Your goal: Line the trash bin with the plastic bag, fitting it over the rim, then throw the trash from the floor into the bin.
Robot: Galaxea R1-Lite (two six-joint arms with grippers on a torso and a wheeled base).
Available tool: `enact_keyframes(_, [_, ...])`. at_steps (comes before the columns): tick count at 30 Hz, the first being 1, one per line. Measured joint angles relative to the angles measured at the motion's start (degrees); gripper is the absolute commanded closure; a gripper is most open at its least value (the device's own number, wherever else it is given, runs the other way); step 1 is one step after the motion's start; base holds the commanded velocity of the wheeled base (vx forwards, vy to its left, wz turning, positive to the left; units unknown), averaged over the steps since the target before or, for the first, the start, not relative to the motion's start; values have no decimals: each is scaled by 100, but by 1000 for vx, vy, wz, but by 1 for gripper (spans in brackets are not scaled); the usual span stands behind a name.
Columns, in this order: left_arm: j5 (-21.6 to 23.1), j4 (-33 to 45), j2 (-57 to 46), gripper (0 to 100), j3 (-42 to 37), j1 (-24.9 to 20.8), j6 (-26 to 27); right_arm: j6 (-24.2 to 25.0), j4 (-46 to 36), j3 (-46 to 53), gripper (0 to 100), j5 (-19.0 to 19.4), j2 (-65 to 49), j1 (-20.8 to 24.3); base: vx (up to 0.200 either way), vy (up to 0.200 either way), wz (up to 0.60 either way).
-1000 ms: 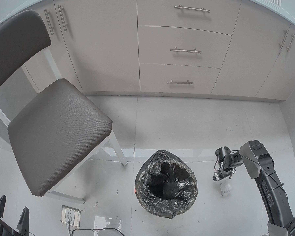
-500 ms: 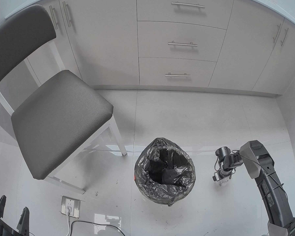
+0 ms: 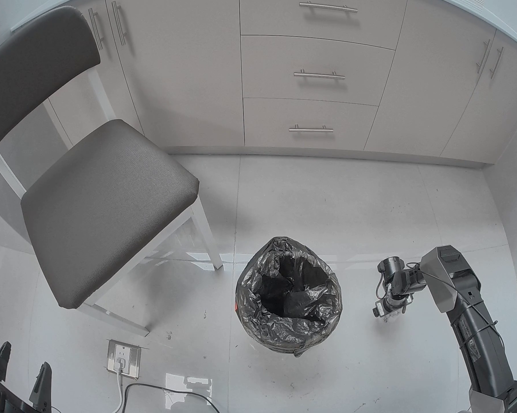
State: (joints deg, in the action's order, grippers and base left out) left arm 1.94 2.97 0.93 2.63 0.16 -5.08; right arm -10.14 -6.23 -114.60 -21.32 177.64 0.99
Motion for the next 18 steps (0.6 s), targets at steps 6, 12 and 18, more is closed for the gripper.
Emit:
enact_keyframes(6, [-9, -5, 0, 0, 9, 0, -9, 0, 141, 0, 0, -21, 0, -22, 0, 0, 0])
enact_keyframes(12, [-9, -7, 0, 0, 9, 0, -16, 5, 156, 2, 0, -65, 0, -66, 0, 0, 0])
enact_keyframes(18, [-17, -7, 0, 0, 9, 0, -17, -4, 158, 2, 0, -126, 0, -91, 0, 0, 0])
